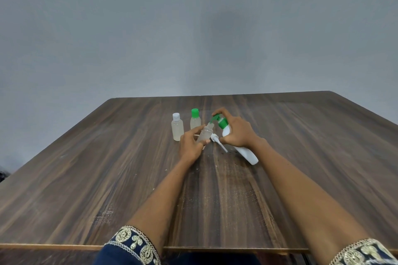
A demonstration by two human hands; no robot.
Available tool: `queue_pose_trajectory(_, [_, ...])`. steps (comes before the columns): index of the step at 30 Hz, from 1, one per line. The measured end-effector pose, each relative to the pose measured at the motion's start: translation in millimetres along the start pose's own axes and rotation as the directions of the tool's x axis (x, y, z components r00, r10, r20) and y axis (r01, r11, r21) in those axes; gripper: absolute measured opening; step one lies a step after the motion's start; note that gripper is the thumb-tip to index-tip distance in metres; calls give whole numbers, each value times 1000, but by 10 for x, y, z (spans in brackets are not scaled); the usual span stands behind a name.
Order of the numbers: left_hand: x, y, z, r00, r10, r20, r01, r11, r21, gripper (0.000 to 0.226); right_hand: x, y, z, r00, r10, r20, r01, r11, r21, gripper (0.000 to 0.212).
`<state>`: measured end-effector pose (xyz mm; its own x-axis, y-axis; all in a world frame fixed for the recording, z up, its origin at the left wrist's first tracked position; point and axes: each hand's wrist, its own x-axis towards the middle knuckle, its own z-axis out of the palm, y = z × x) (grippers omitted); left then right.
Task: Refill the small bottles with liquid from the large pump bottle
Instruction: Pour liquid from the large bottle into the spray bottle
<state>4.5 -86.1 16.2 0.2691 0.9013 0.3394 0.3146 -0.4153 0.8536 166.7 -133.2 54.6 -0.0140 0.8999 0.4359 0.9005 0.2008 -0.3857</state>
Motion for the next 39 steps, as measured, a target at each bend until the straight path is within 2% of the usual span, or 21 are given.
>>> queue_pose_trajectory(6, [3,61,64,998,53,42,-53,999,-9,50,-22,-39,-29,998,-54,-12,54,999,-1,79])
queue_pose_trajectory(13, [8,57,38,998,54,14,-53,998,-20,48,-4,28,-8,999,-13,-42,14,999,32,75])
queue_pose_trajectory(17, [21,16,41,1000,1,-25,-2,1000,-24,48,0,47,-7,998,-1,-55,3,999,41,75])
queue_pose_trajectory(24, [33,42,8,997,-21,-80,16,998,-67,44,-9,7,-5,999,-3,-35,2,1000,-15,71])
queue_pose_trajectory(39, [35,-30,-4,999,-38,-38,38,999,-3,49,7,-2,-1,999,-7,54,9,999,-51,68])
